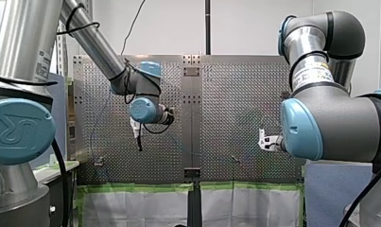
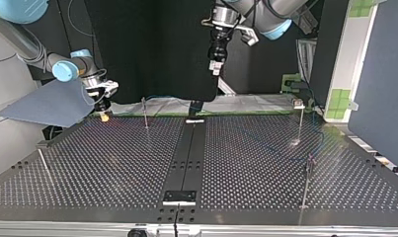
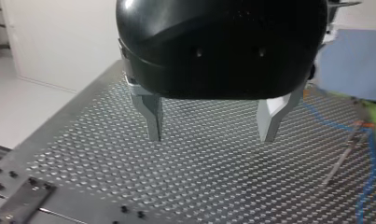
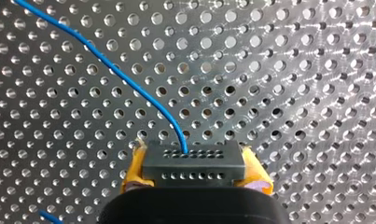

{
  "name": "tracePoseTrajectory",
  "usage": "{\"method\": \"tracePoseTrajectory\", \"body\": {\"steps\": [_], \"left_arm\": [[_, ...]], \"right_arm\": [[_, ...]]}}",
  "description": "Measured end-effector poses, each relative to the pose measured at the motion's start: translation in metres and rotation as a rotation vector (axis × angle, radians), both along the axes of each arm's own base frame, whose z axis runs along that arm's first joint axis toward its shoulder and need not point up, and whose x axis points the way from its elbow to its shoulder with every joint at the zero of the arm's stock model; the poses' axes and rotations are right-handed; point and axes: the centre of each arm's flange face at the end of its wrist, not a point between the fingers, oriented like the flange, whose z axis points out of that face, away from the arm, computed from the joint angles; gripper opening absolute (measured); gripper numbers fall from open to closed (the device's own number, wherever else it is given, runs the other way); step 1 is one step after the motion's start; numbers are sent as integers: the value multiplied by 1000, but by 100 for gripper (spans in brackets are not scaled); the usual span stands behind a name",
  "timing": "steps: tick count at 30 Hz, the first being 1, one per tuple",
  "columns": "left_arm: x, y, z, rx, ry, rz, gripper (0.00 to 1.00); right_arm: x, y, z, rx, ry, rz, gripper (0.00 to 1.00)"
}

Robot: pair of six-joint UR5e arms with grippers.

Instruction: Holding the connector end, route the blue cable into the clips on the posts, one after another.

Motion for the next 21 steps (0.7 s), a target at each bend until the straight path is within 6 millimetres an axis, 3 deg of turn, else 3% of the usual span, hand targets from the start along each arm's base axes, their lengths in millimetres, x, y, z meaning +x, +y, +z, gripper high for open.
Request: {"method": "tracePoseTrajectory", "body": {"steps": [7,21], "left_arm": [[-15,10,-18,17,26,-38,100],[-17,11,-21,20,29,-42,100]], "right_arm": [[5,1,0,-4,-1,9,0],[7,2,0,-7,-1,15,0]]}}
